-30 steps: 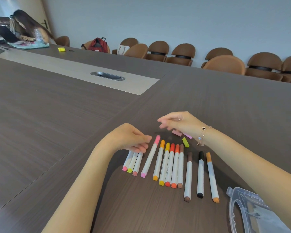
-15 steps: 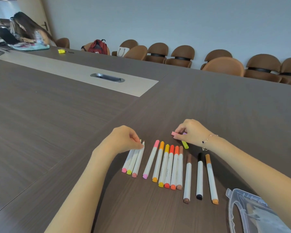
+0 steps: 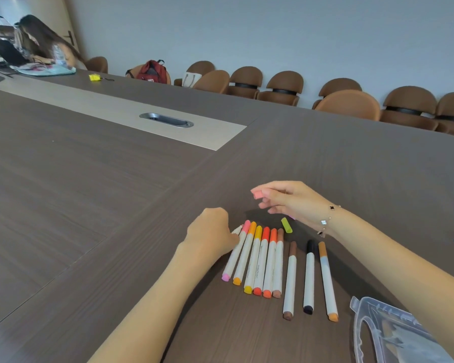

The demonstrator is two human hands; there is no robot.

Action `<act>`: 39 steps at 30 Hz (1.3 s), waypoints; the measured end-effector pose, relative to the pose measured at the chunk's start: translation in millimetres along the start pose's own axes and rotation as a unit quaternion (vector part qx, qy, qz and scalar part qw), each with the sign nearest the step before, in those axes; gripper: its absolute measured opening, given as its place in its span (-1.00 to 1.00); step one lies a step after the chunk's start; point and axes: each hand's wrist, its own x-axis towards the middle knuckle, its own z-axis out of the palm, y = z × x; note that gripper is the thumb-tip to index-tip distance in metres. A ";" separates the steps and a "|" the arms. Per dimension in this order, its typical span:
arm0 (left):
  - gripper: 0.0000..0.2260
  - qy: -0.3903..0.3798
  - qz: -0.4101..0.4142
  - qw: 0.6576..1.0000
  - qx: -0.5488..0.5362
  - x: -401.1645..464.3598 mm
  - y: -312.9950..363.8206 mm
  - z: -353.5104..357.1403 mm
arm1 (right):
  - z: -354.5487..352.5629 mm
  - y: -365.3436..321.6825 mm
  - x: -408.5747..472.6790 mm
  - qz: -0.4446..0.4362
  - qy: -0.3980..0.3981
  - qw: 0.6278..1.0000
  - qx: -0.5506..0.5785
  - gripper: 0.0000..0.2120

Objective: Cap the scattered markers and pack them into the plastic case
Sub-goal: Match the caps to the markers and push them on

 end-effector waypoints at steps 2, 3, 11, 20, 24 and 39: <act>-0.78 -0.005 -0.009 0.999 -0.039 -0.6 4.5 1.1 | 2.2 -0.7 -0.8 0.020 -0.021 0.995 0.098 -0.83; -0.76 -0.009 -0.011 0.997 -0.070 -0.2 5.8 -0.4 | 3.8 -0.9 -1.1 0.028 -0.019 0.991 0.130 -0.83; -0.74 -0.073 0.032 0.981 -0.178 0.7 7.4 -12.0 | 12.2 5.9 0.7 0.080 0.028 0.958 0.272 -0.77; -0.65 -0.073 0.033 0.976 -0.204 1.2 3.8 -14.1 | 16.4 5.4 1.1 0.060 0.033 0.950 0.304 -0.79; -0.64 -0.066 0.038 0.978 -0.196 1.3 3.8 -13.2 | 16.7 4.1 -2.1 0.034 0.027 0.968 0.245 -0.79; -0.79 -0.180 -0.034 0.817 -0.547 -10.8 10.3 -31.6 | 36.6 -10.7 2.2 -0.040 0.158 0.982 0.097 -0.83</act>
